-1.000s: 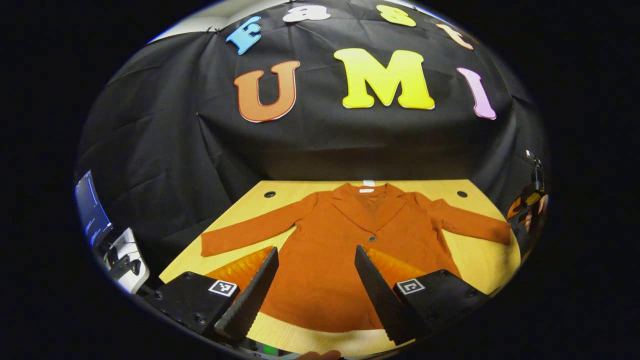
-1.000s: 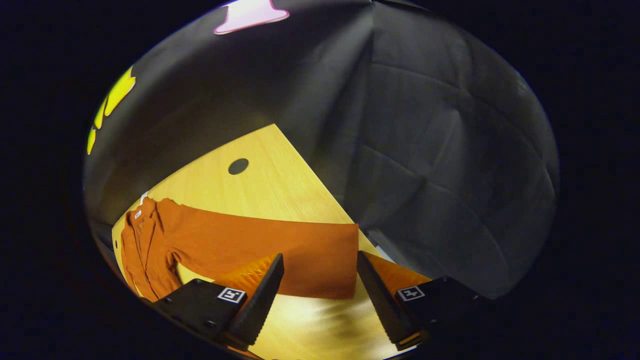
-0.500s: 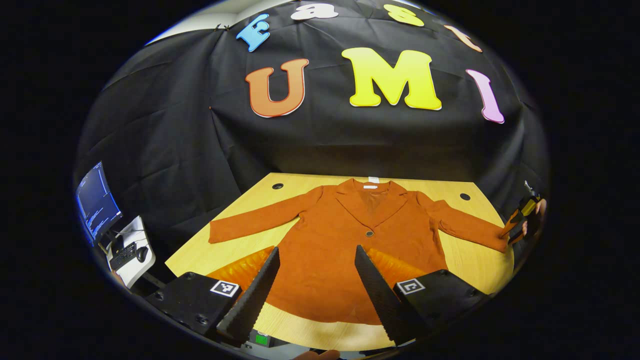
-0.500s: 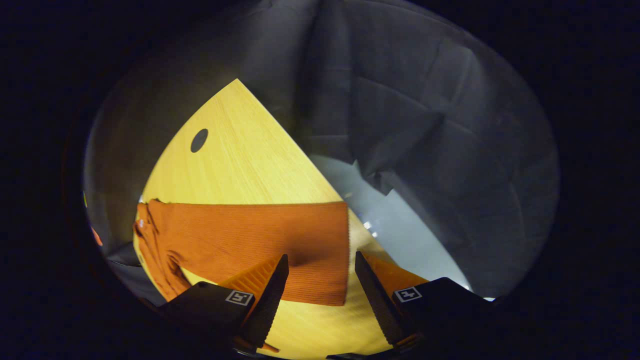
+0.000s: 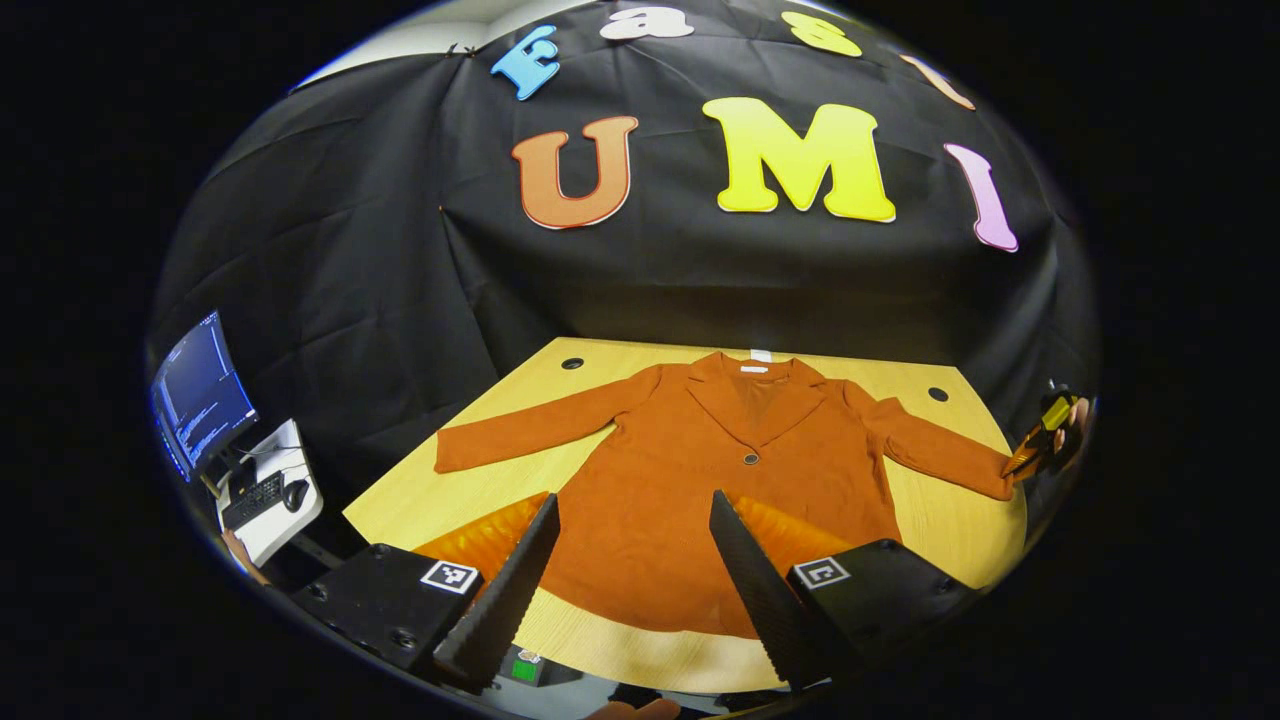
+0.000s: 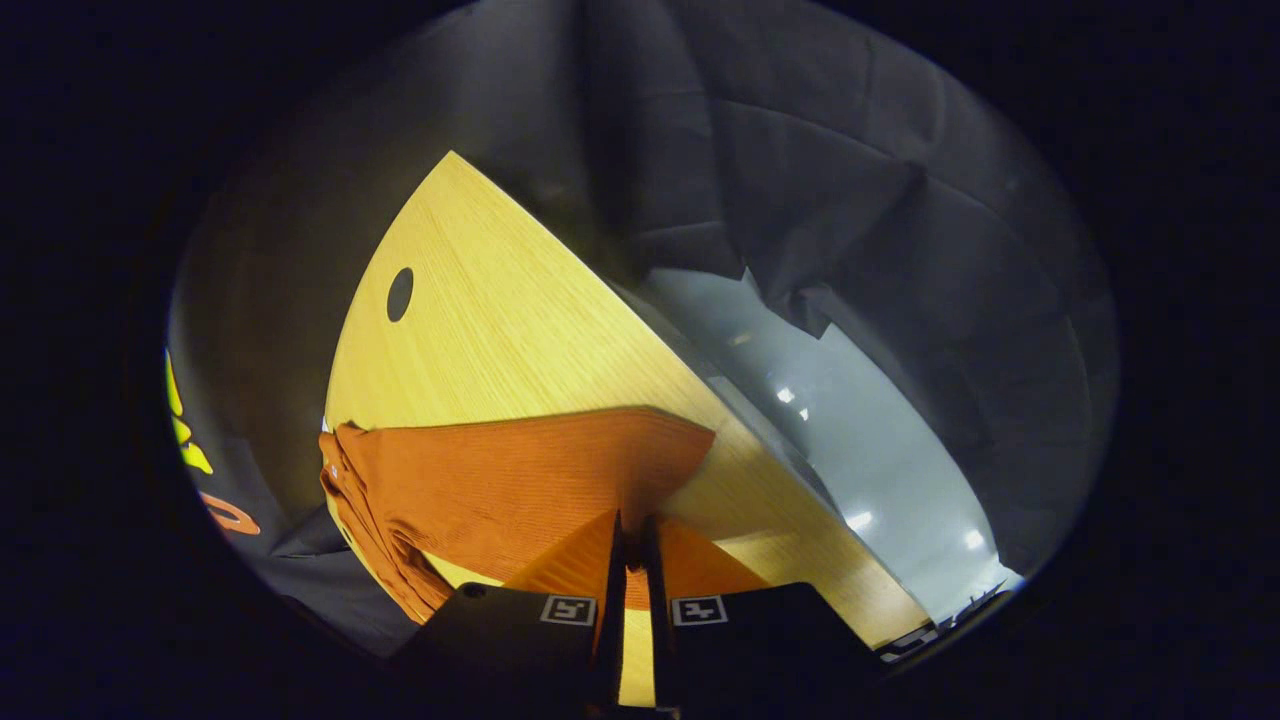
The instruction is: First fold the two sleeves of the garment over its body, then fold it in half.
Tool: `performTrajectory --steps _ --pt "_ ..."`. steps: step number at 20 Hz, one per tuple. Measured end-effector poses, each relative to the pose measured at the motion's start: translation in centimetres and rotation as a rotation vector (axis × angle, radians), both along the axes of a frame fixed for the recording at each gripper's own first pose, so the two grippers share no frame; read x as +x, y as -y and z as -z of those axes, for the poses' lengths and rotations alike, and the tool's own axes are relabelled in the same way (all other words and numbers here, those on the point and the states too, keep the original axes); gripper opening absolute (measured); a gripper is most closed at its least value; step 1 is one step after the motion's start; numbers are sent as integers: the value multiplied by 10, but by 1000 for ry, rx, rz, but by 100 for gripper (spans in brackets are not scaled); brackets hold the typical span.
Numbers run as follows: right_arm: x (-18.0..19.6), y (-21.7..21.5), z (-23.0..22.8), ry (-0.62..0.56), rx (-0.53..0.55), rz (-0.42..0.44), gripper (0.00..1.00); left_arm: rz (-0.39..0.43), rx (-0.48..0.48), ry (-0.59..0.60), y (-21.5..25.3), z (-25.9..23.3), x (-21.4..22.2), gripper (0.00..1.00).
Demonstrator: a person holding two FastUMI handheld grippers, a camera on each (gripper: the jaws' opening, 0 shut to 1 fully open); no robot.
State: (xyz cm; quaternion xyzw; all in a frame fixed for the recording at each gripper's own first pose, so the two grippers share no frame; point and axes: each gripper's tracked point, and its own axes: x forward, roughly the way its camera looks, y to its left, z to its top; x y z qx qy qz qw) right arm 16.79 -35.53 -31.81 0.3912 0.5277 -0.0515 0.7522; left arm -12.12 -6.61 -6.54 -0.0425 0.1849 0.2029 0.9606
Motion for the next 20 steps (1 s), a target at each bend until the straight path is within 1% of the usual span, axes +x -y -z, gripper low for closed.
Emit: performTrajectory --steps 1,2,3,4,5,6,7,10,12,15,17,20 --pt "-1 3 -2 3 -38 -15 17 1 -13 1 -2 5 1 98" --pt "0 0 -1 -5 -69 -9 10 2 -27 -7 -4 11 3 98" --pt "1 1 -2 -2 -108 -22 10 4 -43 -18 -6 18 6 98" --pt "4 -3 -4 -7 -127 -26 17 10 -55 -21 -8 21 10 100" --pt "5 -2 -6 -9 -163 -30 2 22 -58 -14 -10 21 14 99" --pt "4 -5 -3 -19 -201 -54 6 36 -52 -7 -15 20 19 98" --pt "-1 -6 -9 -29 -244 -76 4 57 -45 0 -21 20 27 98" --pt "6 -24 -59 70 -266 -49 4 110 -18 -19 -45 29 37 98" --pt "2 -38 -95 121 -272 -39 4 151 9 -26 -60 39 43 98" --pt "8 -83 -150 187 -262 -52 4 240 42 -40 -73 54 49 98" --pt "17 -123 -181 227 -246 -68 5 269 1 -36 -83 65 51 99" --pt "30 -193 -221 285 -248 -115 4 273 -59 -52 -104 80 51 98"
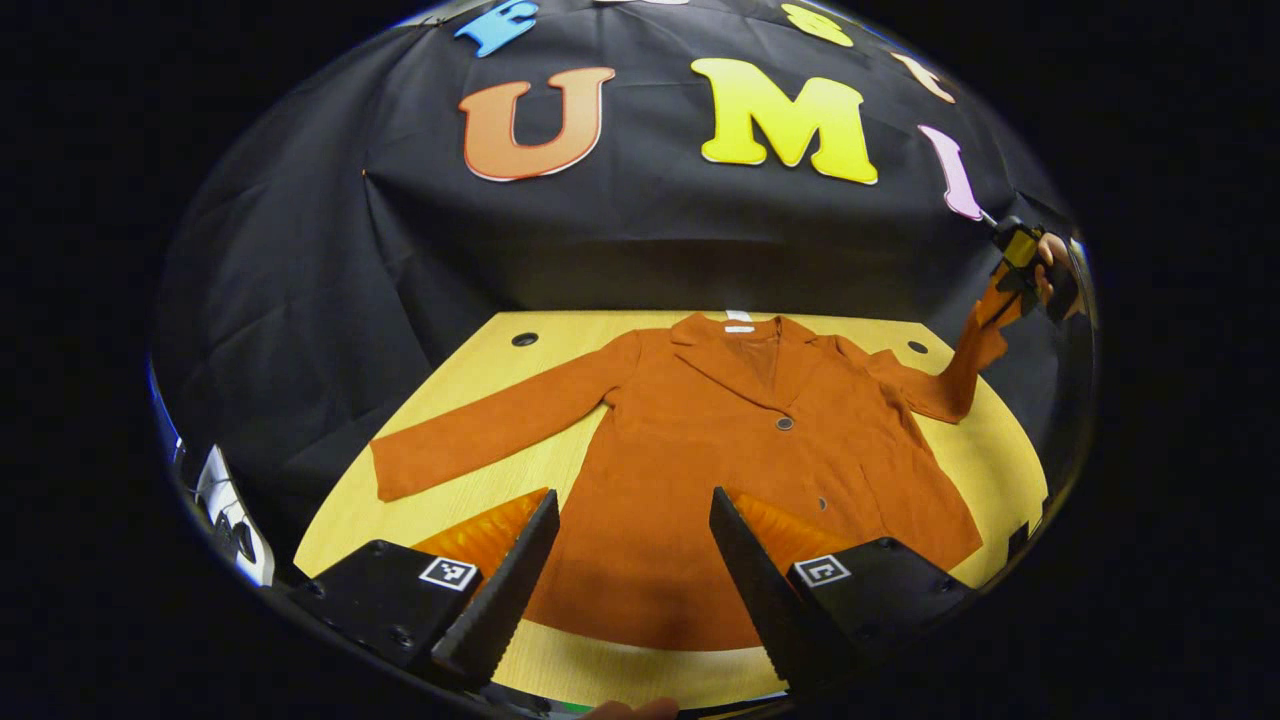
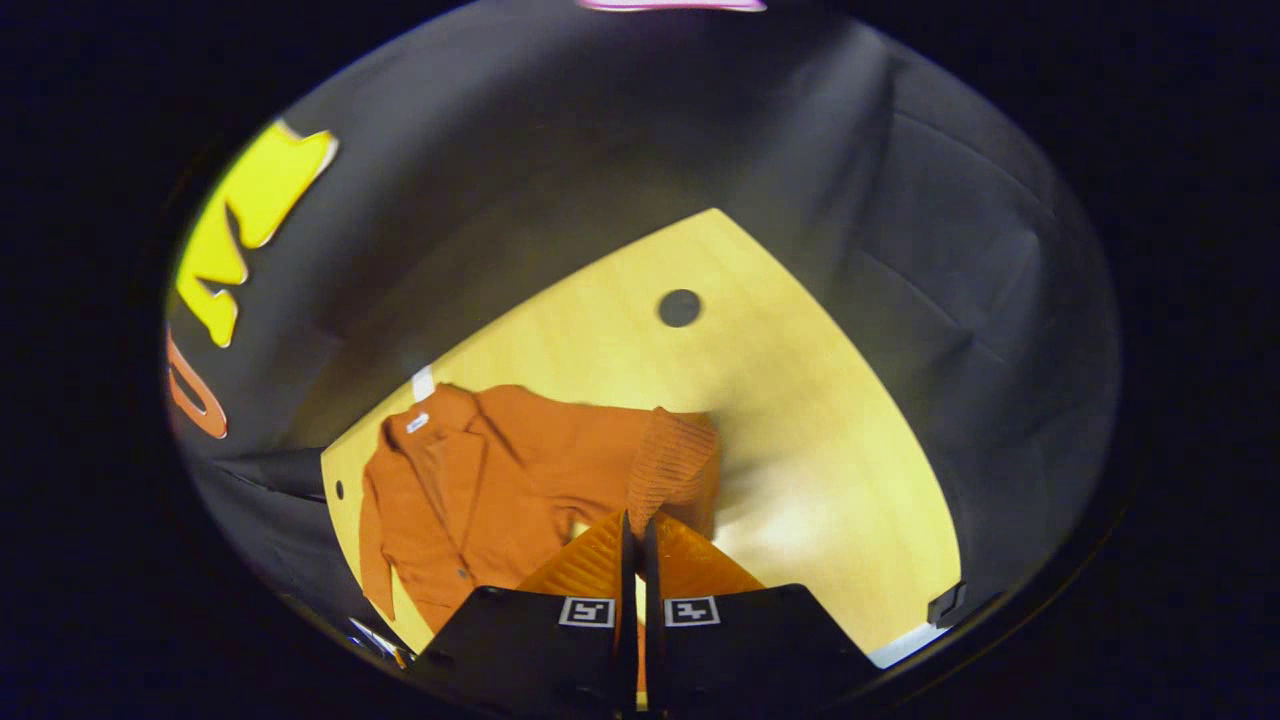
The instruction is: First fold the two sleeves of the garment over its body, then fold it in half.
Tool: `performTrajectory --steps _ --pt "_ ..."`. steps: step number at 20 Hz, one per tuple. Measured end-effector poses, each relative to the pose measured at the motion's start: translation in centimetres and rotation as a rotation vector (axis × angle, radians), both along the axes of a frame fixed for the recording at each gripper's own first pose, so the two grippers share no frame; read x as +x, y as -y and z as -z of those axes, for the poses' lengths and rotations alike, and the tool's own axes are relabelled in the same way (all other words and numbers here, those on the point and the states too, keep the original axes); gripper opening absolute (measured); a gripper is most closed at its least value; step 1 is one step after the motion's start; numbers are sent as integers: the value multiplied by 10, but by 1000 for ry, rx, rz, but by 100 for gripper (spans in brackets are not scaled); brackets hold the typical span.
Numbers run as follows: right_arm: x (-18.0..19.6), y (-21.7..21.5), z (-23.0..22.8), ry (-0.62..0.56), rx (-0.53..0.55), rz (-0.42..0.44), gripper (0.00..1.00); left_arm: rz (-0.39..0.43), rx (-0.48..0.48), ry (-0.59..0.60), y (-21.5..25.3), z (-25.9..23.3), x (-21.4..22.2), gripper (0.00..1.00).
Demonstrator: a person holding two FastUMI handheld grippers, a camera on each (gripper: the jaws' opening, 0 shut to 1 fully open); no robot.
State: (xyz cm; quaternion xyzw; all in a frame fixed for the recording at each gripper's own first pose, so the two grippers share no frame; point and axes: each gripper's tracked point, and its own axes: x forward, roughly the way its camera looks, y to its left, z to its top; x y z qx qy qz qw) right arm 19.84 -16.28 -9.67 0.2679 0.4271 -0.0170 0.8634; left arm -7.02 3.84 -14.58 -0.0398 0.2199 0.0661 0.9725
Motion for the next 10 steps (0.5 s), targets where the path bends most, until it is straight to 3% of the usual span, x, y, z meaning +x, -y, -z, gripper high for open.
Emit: performTrajectory --steps 5,10 --pt "20 -157 -44 74 -24 -220 4 20 -54 0 -32 9 -5 99" --pt "28 -318 -51 108 -15 -408 4 20 -109 -42 -51 30 -18 98"
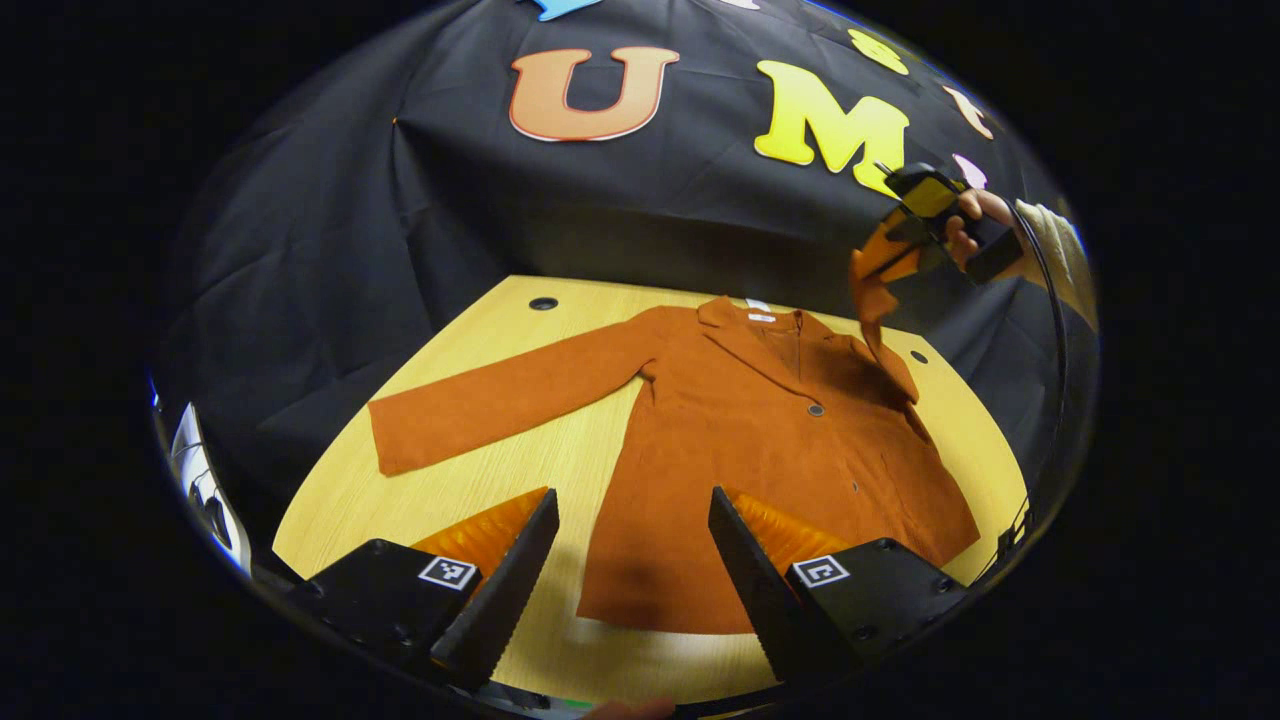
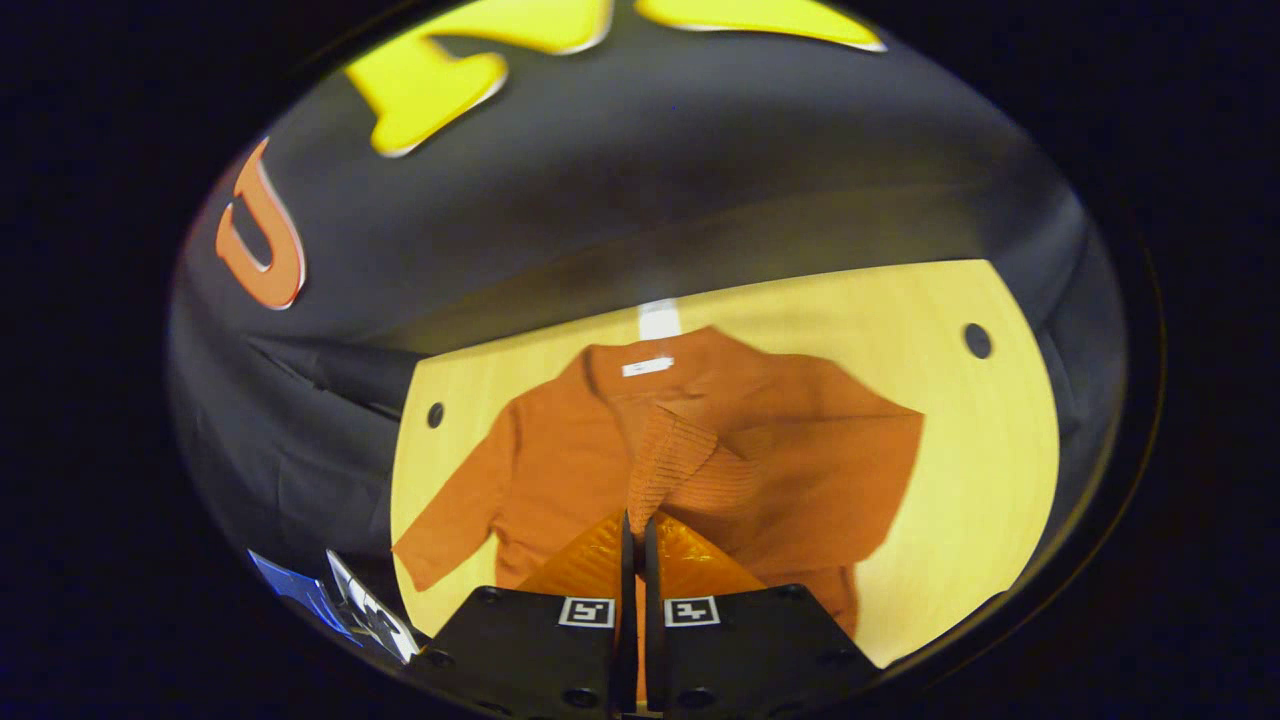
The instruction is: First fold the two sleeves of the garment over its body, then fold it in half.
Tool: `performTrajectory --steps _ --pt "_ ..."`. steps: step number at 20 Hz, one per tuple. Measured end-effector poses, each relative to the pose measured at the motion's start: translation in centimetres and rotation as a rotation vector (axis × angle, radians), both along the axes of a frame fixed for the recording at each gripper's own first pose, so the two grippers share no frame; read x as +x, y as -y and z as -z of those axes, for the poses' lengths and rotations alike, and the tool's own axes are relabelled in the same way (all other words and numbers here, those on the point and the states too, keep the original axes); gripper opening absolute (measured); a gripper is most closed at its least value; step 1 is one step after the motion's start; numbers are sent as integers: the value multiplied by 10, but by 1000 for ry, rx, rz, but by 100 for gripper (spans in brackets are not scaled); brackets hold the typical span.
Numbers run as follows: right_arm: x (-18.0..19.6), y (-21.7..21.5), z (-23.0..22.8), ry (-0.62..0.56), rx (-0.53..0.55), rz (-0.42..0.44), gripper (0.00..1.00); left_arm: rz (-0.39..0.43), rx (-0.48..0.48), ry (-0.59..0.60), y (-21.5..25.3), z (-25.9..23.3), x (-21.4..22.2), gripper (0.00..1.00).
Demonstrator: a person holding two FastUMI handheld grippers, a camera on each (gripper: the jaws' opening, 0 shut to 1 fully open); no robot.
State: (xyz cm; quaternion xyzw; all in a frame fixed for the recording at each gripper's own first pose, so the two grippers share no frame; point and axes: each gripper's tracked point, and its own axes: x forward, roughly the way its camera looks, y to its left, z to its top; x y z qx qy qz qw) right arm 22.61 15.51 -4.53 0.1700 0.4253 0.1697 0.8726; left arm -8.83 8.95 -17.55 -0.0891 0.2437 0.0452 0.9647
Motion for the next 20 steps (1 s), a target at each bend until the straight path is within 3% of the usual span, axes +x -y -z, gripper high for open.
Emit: performTrajectory --steps 4,8,13,19,20 --pt "0 -103 14 6 -7 -121 4 7 14 -16 -15 8 -11 99" --pt "23 -160 59 -9 -67 -126 4 -30 10 -42 -39 18 -30 98" --pt "20 -180 92 -102 -83 -116 5 -87 -16 -67 -50 29 -44 98" --pt "25 -177 77 -131 55 -61 13 -130 -24 -75 -57 31 -46 99" --pt "24 -179 68 -134 121 -68 14 -136 -24 -69 -57 29 -45 99"
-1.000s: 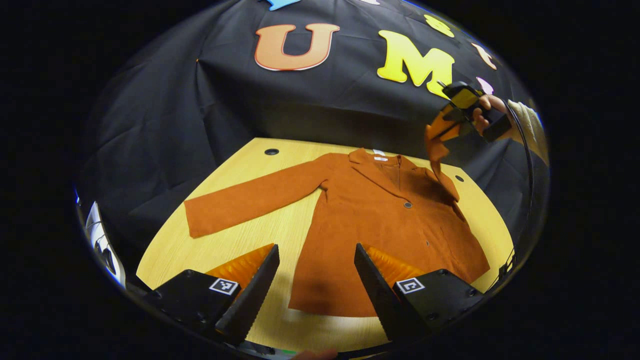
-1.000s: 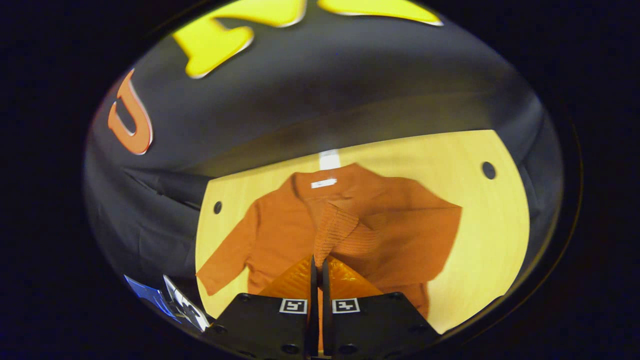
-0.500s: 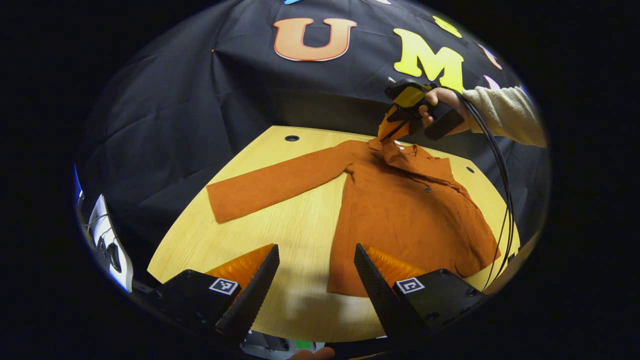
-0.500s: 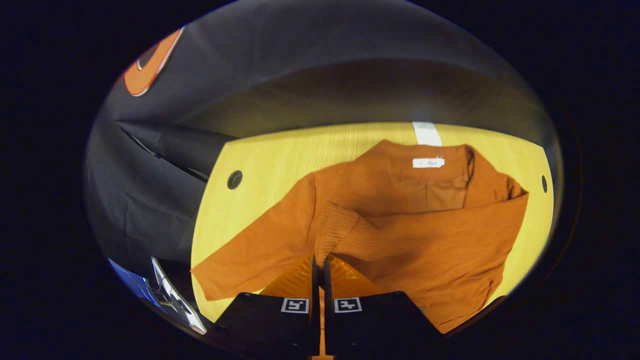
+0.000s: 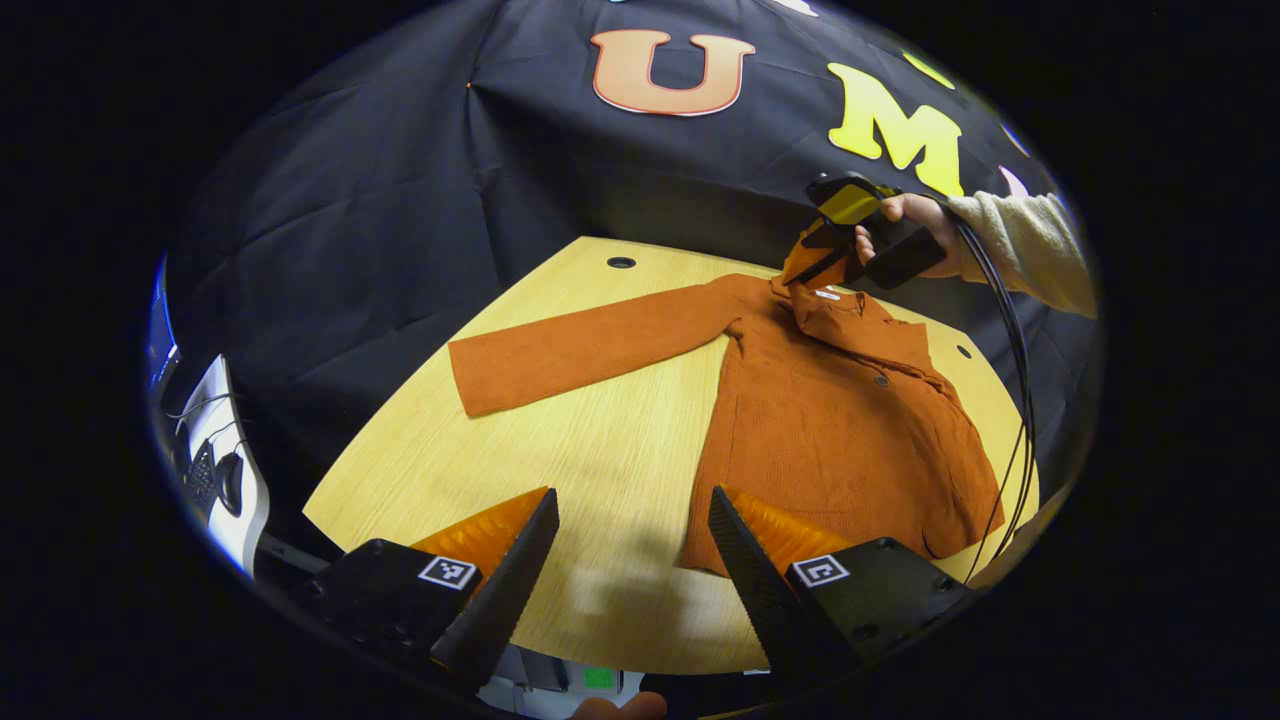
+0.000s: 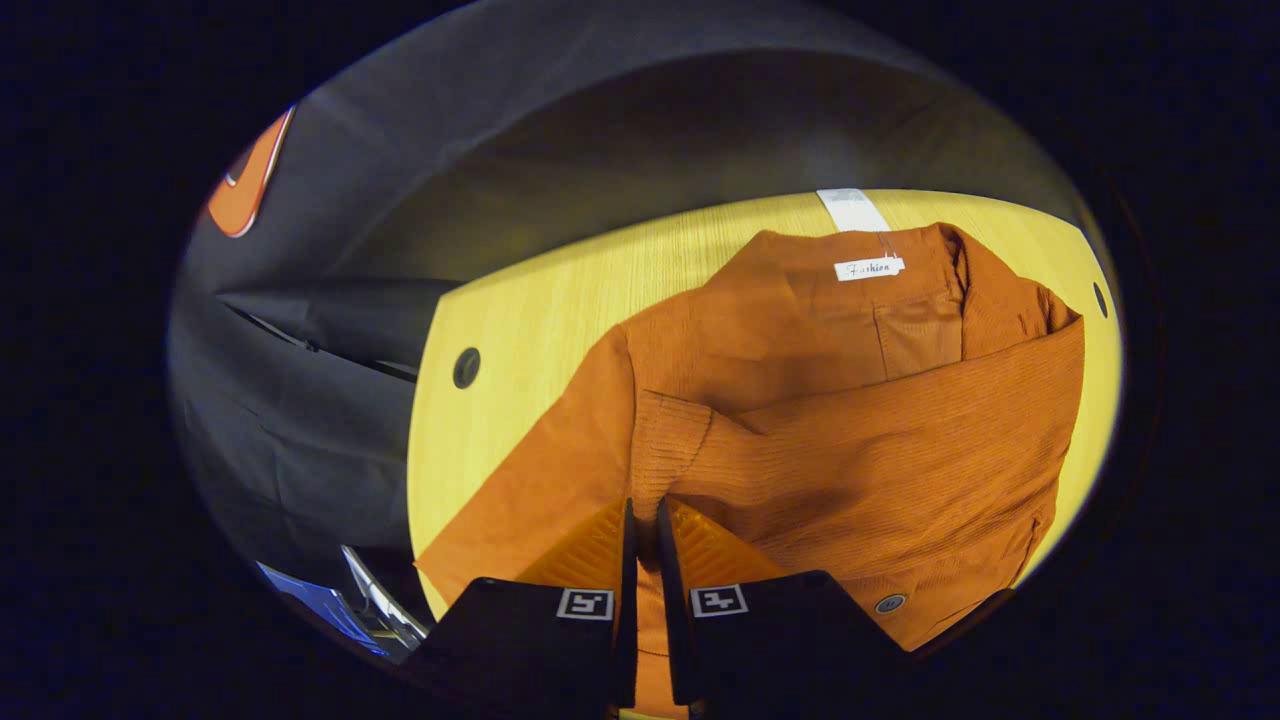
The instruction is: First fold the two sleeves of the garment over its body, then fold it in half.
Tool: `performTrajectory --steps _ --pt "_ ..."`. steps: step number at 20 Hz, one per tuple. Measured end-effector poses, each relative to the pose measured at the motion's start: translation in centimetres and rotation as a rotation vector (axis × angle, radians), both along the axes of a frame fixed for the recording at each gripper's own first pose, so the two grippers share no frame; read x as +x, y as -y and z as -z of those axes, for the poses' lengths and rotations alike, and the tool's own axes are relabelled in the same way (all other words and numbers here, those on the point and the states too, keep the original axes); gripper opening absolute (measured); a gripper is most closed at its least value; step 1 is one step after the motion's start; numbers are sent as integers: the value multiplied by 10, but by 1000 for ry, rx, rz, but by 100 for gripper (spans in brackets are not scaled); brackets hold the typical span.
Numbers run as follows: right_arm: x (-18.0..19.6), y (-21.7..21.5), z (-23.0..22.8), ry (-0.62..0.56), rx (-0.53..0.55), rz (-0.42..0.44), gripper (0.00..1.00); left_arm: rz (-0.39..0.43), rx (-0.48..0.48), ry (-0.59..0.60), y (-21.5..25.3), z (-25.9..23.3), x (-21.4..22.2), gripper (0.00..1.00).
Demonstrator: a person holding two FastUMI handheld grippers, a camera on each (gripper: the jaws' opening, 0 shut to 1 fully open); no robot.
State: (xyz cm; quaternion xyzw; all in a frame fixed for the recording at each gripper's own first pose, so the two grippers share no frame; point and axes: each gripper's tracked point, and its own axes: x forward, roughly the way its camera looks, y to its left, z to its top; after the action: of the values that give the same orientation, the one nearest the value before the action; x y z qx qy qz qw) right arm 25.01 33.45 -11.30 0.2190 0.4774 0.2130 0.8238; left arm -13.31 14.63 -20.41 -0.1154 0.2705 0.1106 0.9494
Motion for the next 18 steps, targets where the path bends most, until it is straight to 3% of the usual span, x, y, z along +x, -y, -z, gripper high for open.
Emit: performTrajectory --steps 1,4,5,6,7,8,9,10,11,16,17,18 --pt "-10 -3 -18 -20 91 -20 12 -6 1 2 -1 -2 1 98" --pt "-27 24 -40 -35 147 -5 53 -32 19 5 -8 -12 6 98" --pt "-31 30 -44 -31 148 -2 53 -48 26 12 -16 -17 10 98" --pt "-38 37 -50 -30 160 -7 61 -77 34 16 -27 -21 13 98" --pt "-47 46 -57 -29 175 -16 53 -123 35 7 -40 -23 14 98" --pt "-52 56 -63 -15 180 -25 64 -166 20 8 -51 -30 18 98" --pt "-56 68 -64 1 168 -36 63 -193 -6 5 -58 -35 25 98" --pt "-59 83 -64 20 139 -44 81 -219 -27 -5 -67 -40 31 98" --pt "-63 97 -64 41 110 -53 88 -241 -41 -8 -77 -43 38 98" --pt "-90 191 -53 204 -108 -114 92 -335 -140 -45 -127 -46 79 98" --pt "-96 216 -47 251 -177 -128 87 -342 -165 -70 -138 -38 86 98" --pt "-105 244 -39 294 -247 -136 94 -342 -198 -120 -145 -28 91 99"
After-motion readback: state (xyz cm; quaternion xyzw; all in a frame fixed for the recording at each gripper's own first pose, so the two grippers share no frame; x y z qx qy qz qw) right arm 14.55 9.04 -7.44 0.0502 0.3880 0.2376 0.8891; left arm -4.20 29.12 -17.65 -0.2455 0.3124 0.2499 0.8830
